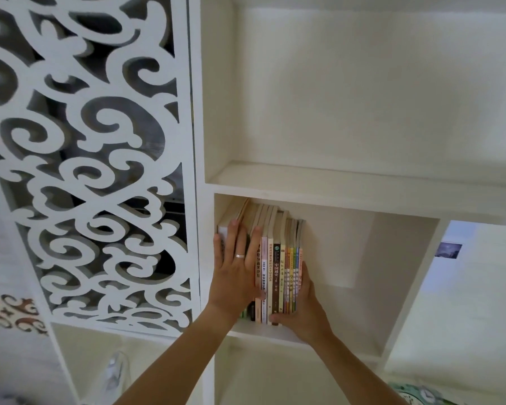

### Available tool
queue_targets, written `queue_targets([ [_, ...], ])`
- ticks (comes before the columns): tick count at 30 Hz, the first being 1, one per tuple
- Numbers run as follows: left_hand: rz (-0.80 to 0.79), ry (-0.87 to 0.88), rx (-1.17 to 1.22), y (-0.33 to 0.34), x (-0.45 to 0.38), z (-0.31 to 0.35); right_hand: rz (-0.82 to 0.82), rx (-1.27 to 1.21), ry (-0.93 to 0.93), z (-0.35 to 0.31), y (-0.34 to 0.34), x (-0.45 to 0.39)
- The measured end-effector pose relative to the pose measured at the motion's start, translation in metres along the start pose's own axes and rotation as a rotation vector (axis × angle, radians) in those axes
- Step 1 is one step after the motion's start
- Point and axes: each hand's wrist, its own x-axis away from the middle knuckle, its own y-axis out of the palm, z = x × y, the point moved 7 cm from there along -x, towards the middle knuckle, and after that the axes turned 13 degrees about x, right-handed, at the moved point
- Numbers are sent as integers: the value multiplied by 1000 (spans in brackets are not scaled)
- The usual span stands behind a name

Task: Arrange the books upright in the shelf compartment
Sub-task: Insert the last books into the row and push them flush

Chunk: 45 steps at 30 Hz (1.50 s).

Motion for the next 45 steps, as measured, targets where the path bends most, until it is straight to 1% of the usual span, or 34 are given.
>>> queue_targets([
  [5, -74, -40, 11, 2, -2, -3, -2, 6, 1, -2, -4, 0],
  [10, -70, -48, 10, 1, 1, 2, 4, -70, -23, -8, -5, 2],
  [13, -66, -37, 5, 3, 1, 1, -31, -121, -18, -3, -2, -1],
  [18, -54, 4, 8, 6, 0, -6, -129, -190, -102, -2, -2, -5],
  [20, -50, 19, -10, 7, 0, -6, -77, -229, -83, -8, -6, -4],
  [23, -12, 39, -32, 7, 0, -4, 86, -186, -10, -26, -12, 0],
  [27, 44, 25, -76, 10, 1, -6, 172, -130, -2, -41, -8, 1],
  [31, 88, 67, -59, 6, 2, -6, 182, -79, 46, -35, -8, -1],
  [36, 45, 49, -43, 3, 4, -4, 185, -12, 76, -39, -14, 5],
  [39, 72, 59, -13, -1, 4, -2, 201, -4, 92, -40, -16, 8],
  [41, 82, 59, -3, -1, 3, -3, 196, 10, 126, -38, -15, 8],
  [45, 35, 15, -19, 0, 0, -1, 161, 20, 191, -39, -13, 8],
])
